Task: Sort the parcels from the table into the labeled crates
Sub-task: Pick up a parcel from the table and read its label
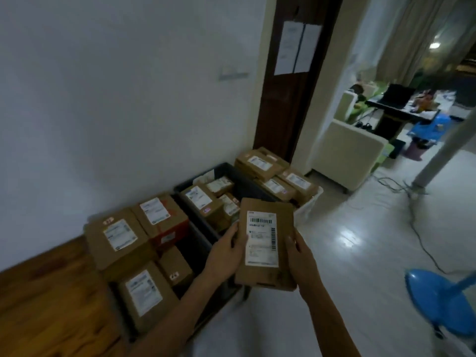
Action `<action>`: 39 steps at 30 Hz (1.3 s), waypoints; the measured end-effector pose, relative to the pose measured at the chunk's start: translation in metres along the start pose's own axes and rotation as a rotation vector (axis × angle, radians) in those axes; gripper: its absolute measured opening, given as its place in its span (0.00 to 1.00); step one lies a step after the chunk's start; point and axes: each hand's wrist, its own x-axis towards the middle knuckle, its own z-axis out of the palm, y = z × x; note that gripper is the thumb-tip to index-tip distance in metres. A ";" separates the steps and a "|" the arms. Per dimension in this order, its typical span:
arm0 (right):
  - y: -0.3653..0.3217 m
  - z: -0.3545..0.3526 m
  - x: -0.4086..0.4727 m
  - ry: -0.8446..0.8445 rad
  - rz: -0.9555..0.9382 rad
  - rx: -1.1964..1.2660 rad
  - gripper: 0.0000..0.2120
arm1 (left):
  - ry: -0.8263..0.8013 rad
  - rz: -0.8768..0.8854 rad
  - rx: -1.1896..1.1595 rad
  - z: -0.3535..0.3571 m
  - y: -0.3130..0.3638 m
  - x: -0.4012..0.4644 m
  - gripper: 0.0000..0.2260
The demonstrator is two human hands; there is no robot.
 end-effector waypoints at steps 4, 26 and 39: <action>-0.020 -0.012 0.083 -0.214 -0.063 -0.074 0.20 | 0.159 -0.097 -0.059 0.022 0.002 0.048 0.17; -0.002 0.200 0.196 -0.789 -0.259 -0.654 0.14 | 0.719 -0.635 0.007 -0.037 -0.150 0.082 0.17; 0.058 0.305 0.183 -0.898 -0.332 -1.219 0.31 | 0.530 -0.996 0.183 -0.048 -0.245 0.087 0.20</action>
